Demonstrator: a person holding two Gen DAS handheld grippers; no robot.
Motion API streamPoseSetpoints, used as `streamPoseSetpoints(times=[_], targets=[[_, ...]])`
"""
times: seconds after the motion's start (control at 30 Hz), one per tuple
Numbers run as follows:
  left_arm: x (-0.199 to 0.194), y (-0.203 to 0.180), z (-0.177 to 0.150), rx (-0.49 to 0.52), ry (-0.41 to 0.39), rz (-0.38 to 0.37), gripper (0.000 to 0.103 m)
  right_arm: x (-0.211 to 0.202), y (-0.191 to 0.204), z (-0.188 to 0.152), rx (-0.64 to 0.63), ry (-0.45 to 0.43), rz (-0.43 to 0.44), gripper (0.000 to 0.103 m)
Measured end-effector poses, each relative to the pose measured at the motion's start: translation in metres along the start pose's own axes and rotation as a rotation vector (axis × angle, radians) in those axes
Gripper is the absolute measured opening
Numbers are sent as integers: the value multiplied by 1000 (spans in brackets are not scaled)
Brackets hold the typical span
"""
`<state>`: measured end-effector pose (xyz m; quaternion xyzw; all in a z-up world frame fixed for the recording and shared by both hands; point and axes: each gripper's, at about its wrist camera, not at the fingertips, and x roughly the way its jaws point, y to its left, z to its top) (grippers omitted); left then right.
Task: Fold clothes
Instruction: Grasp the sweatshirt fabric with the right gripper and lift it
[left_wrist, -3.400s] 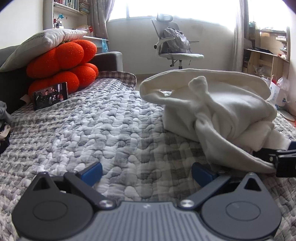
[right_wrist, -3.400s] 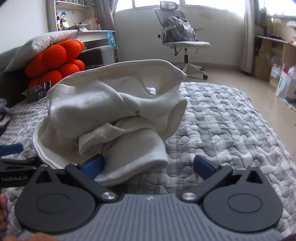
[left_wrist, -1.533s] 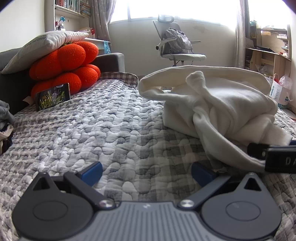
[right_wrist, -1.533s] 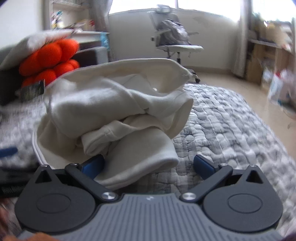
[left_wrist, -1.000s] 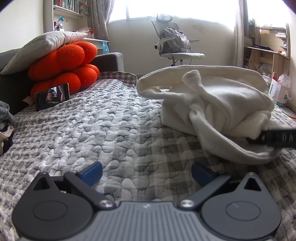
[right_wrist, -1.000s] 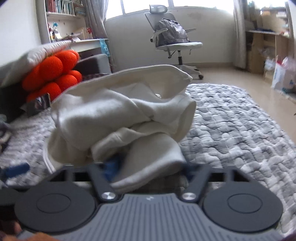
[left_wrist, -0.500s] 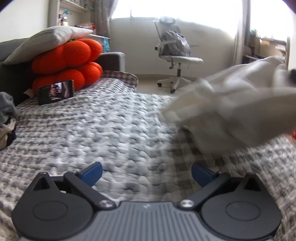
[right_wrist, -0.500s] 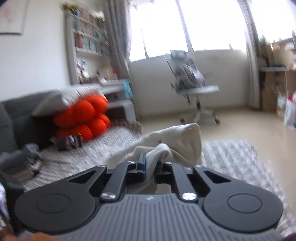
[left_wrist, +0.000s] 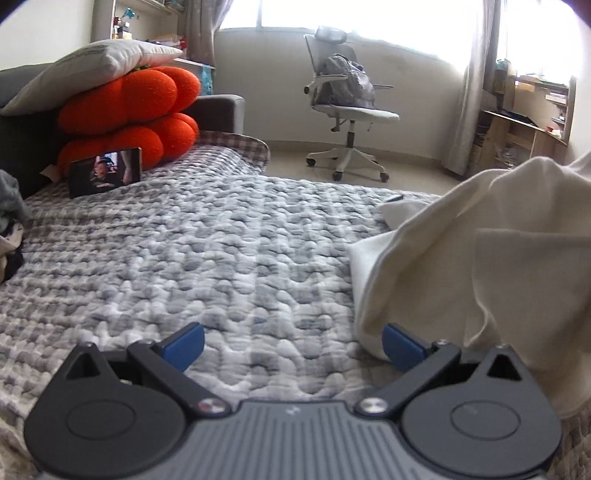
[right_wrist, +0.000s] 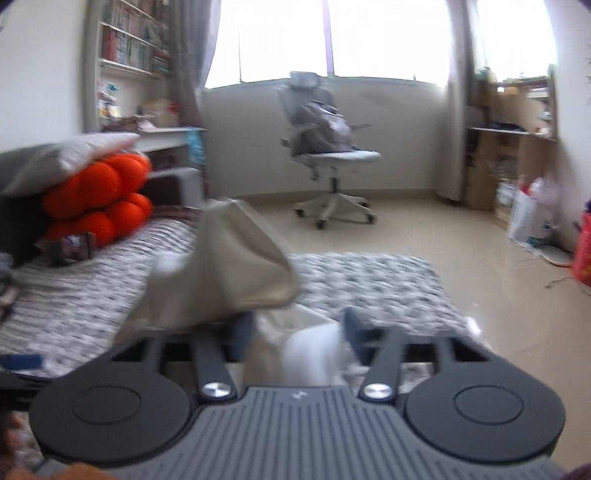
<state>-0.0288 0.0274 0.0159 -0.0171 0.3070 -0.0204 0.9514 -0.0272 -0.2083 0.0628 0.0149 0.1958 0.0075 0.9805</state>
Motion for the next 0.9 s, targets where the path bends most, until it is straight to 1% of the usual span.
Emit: streamPoseSetpoints(times=[0.07,0.13,0.2,0.33,0.5,0.67,0.77,0.8,0.83,0.87,0.9], targets=[[2,-4,0,3,4,-10,103,4,-5,-1,1,2,-25,67],[5,-7,-1,5,8,-20,103,9,-6,-6,11,19,3,67],[7,-11,-1,8,12,-30,103,11,-1,-12,-13,28,33,67],[9,-11,2,-7,21,-58,103,12,6,-19,-61,28,53,67],[10,-14,8,-1,38,-73,103,11,2,-19,-45,18,86,67],[12,-14,18,-30,32,-89,103,9,4,-13,-41,-10,112,67],[14,-15,25,-36,30,-111,103,7,8,-10,-59,-36,149,67],[14,-16,27,-34,26,-117,103,5,9,-10,-72,-45,164,56],[14,-17,29,-26,19,-121,103,5,11,-9,-91,-49,177,23],[15,-19,31,-16,15,-120,103,3,12,-9,-99,-51,181,9],[16,-20,32,-6,9,-119,103,2,12,-10,-103,-54,182,4]])
